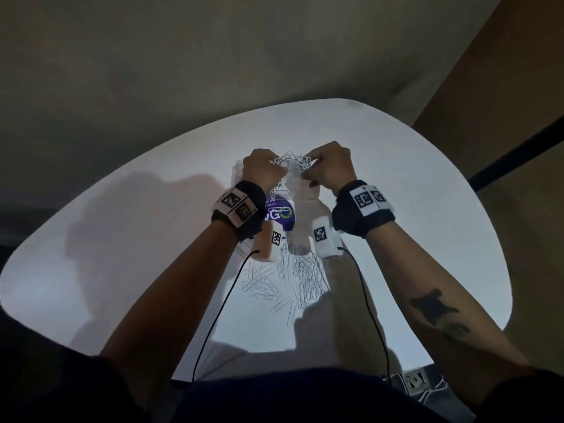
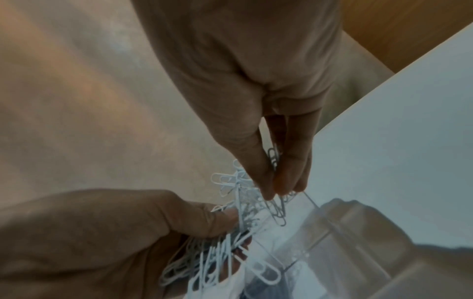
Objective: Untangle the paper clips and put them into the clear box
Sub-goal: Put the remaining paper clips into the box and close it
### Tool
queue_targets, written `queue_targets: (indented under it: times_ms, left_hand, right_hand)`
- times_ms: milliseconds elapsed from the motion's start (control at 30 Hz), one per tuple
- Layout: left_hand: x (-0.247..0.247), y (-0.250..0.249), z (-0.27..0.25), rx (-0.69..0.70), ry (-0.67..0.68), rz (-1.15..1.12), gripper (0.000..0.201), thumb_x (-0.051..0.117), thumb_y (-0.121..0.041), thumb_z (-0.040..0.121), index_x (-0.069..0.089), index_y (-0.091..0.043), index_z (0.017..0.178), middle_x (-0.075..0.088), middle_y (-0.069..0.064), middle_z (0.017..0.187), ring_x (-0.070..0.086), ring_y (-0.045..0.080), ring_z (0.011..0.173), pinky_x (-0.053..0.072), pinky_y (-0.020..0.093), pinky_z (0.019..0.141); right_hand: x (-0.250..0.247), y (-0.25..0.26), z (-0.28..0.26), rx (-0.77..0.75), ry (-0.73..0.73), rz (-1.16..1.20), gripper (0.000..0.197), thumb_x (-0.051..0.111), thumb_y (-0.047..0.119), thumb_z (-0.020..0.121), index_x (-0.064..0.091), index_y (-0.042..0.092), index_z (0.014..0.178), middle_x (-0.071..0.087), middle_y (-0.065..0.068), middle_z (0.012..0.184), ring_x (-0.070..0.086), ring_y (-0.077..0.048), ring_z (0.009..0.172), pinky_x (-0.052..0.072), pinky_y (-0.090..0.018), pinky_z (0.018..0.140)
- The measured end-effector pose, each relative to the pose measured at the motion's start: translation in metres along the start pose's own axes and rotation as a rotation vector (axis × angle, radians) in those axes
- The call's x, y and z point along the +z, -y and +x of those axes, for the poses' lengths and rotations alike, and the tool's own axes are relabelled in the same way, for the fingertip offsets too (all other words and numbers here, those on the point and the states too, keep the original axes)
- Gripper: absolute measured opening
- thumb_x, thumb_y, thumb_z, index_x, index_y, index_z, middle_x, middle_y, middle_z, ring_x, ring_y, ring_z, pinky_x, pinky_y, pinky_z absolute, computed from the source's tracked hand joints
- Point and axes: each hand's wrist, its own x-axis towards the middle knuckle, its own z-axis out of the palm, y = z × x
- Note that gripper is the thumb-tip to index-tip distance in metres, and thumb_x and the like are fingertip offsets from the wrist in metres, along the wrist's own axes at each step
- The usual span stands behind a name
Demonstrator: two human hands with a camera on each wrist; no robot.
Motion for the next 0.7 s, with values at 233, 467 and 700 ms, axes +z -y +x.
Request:
queue_targets:
  times_ms: [233,467,700]
  left_hand:
    - [0.014,-0.008,0.017,-0.15,0.201,0.044,0.019,0.065,-0.016,0.084,0.058,-0.005,0.069,0.062,0.008,0.076,0.061,0.025,0.082,0.041,0.023,0.055]
    - [0.008,-0.016,0.011,-0.097,0.278,0.039,0.031,0.042,-0.003,0.093,0.058,0.014,0.113,0.06,0.032,0.118,0.058,0.043,0.11,0.051,0.042,0.086]
    - [-0.011,-0.008,-0.003,0.033,0.191,-0.002,0.021,0.053,-0.004,0.088,0.071,0.004,0.096,0.072,0.018,0.096,0.068,0.027,0.082,0.057,0.029,0.071]
  right_hand:
    - [0.019,0.007,0.018,-0.023,0.081,-0.244,0.024,0.079,-0.005,0.069,0.077,0.001,0.093,0.072,-0.02,0.095,0.071,-0.032,0.087,0.06,-0.041,0.079]
    - [0.02,0.019,0.016,-0.154,0.18,-0.404,0.035,0.056,-0.005,0.085,0.073,0.006,0.113,0.068,-0.014,0.121,0.061,-0.029,0.114,0.049,-0.031,0.092]
    - [0.01,0.01,0.01,-0.204,0.108,-0.388,0.02,0.062,0.006,0.083,0.079,0.011,0.091,0.075,-0.008,0.099,0.066,-0.028,0.098,0.053,-0.035,0.088]
